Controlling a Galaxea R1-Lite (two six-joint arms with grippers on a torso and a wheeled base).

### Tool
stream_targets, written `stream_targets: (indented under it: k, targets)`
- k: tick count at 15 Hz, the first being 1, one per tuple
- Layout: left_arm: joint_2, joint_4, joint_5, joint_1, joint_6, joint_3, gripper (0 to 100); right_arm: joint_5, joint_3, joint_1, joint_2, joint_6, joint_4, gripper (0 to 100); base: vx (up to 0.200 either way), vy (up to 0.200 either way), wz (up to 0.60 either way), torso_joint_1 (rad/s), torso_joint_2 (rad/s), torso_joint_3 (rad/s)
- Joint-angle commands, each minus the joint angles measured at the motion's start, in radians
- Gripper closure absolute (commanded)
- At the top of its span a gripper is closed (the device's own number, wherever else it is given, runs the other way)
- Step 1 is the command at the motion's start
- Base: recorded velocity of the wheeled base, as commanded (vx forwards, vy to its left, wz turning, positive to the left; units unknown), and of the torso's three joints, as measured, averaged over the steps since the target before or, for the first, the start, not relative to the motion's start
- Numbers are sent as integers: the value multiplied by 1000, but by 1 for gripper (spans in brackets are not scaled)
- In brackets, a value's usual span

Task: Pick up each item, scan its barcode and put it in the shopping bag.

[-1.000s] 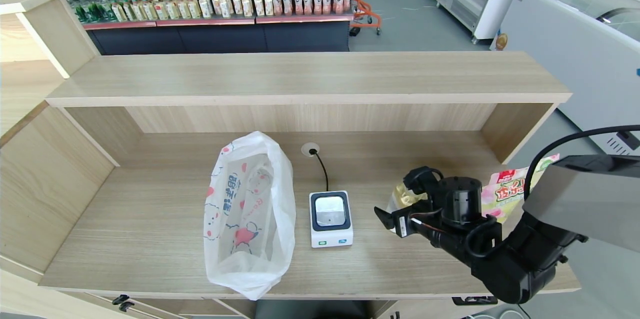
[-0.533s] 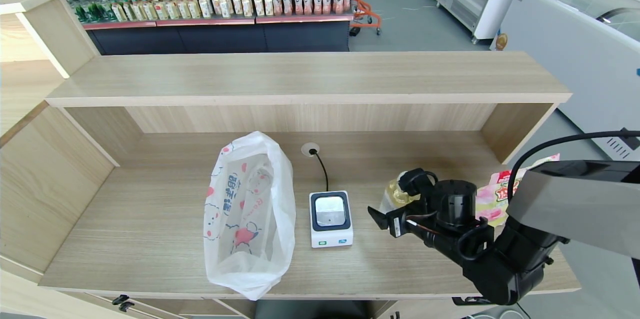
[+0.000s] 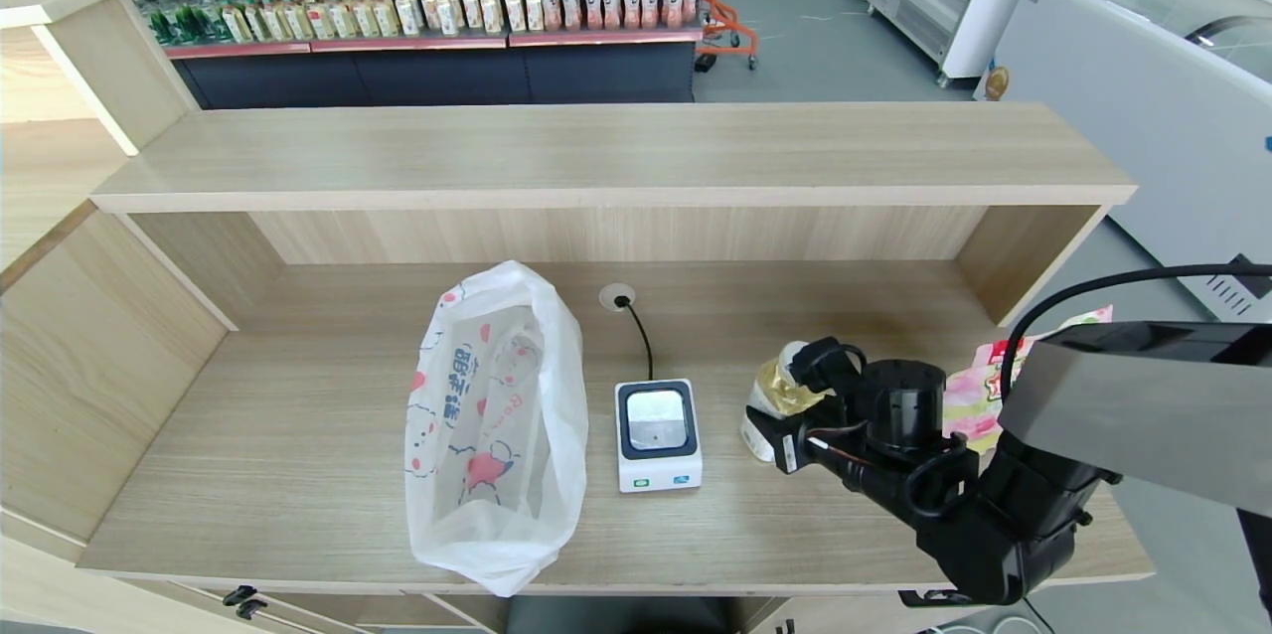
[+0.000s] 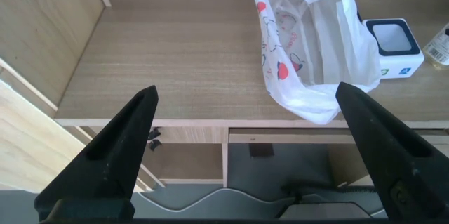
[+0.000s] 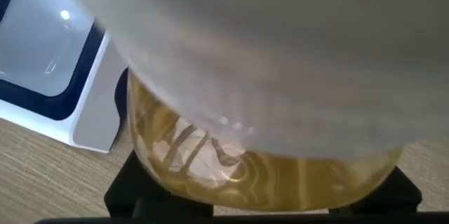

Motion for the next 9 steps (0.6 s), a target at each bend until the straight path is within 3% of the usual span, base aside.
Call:
stream_targets:
  k: [1, 5, 9]
  targets:
    - [0, 0, 0, 0, 0, 0, 0, -2, -10, 0, 9, -7, -9, 100, 0, 0, 0, 0, 0, 0]
    - [0, 0, 0, 0, 0, 0, 0, 16, -1, -3, -28, -7, -34, 100, 0, 0, 0, 0, 0, 0]
    - [0, 0, 0, 0, 0, 0, 0, 265, 5, -121, -257, -1, 169, 100, 0, 0, 0, 0, 0, 0]
